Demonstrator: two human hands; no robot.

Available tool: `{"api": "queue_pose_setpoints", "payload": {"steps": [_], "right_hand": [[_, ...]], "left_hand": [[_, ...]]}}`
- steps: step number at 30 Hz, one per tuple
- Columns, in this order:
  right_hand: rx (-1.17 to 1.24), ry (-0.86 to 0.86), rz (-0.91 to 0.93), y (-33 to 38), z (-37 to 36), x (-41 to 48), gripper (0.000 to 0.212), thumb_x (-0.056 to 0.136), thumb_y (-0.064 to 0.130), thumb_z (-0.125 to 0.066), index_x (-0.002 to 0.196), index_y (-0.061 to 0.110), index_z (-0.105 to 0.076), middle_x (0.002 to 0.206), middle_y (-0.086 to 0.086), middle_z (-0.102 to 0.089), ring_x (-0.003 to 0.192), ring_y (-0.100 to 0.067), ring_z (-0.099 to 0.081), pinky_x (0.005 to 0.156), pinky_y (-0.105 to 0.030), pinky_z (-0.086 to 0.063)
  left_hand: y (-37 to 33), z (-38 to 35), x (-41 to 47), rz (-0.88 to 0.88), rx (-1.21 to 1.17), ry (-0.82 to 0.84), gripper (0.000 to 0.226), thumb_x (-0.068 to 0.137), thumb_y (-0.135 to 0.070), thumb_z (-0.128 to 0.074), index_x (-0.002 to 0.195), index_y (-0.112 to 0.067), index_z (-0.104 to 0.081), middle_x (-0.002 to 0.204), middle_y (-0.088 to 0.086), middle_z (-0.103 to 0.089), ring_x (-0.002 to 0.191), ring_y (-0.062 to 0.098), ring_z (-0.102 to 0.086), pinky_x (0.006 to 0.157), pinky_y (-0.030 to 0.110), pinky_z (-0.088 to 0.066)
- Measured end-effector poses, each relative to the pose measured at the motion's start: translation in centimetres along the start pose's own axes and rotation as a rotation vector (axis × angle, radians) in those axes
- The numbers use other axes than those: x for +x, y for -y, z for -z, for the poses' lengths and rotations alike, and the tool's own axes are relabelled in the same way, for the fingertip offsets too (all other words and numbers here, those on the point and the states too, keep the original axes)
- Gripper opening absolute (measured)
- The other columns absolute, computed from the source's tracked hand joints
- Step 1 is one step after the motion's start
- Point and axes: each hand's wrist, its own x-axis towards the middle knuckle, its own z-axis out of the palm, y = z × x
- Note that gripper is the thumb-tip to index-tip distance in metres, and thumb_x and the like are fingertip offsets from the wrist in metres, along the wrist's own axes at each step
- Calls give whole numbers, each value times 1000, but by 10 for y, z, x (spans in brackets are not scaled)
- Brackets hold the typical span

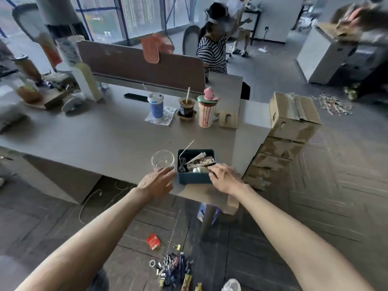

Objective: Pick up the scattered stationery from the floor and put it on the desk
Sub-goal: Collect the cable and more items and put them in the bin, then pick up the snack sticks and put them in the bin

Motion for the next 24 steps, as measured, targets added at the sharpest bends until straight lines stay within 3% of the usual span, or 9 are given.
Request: {"api": "queue_pose_setpoints", "payload": {"steps": [4, 6, 9, 12, 14, 18, 24], "right_hand": [[117, -120, -121, 43, -27, -69, 40, 99, 30, -43, 136, 19, -55, 140, -3, -54, 129, -23, -47, 106, -35, -37], [152, -128, -173, 64, -38, -104, 39, 100, 28, -44, 135, 15, -56, 139, -4, -54, 129, -22, -47, 105, -30, -35], [176, -149, -230, 91, -51, -151, 38, 100, 27, -43, 133, 14, -57, 138, -4, -55, 128, -22, -47, 102, -30, -36], [200, -191, -254, 108, -66, -189, 35, 100, 25, -44, 129, 13, -60, 134, -6, -58, 123, -25, -52, 99, -34, -42], [215, -193, -271, 115, -79, -212, 35, 99, 25, -45, 128, 12, -61, 134, -6, -59, 122, -26, -54, 99, -35, -43], [262, -155, -317, 117, -116, -254, 36, 100, 26, -44, 130, 13, -59, 135, -3, -58, 122, -22, -53, 99, -34, -43], [425, -37, -383, 103, -205, -293, 33, 101, 23, -43, 127, 13, -60, 131, -1, -59, 114, -20, -58, 91, -31, -47]], "left_hand": [[-1, -20, -33, -72, -62, 20, 55, 91, -25, -51, 143, -26, -34, 152, -3, -28, 133, 21, -38, 94, 39, -46], [-3, -27, -57, -125, -94, 15, 52, 90, -26, -50, 141, -23, -40, 149, 2, -35, 129, 24, -43, 94, 38, -45], [-13, -34, -89, -388, 19, -68, 32, 81, -26, -57, 106, -10, -69, 120, 13, -61, 111, 24, -56, 80, 29, -54], [-28, -33, -121, -510, -33, -108, 29, 62, -18, -81, 87, -7, -73, 102, 12, -67, 93, 25, -66, 68, 28, -57], [-37, -40, -140, -487, -52, -82, 32, 58, -17, -86, 85, -8, -73, 99, 10, -68, 90, 24, -68, 67, 26, -57], [-62, -71, -175, -172, -221, 102, 40, 92, -22, -53, 130, -11, -51, 141, 5, -46, 127, 28, -45, 98, 37, -43], [-86, -158, -228, -18, -235, 264, 37, 93, -25, -47, 128, -17, -51, 131, 5, -51, 121, 30, -48, 91, 41, -46]]}}
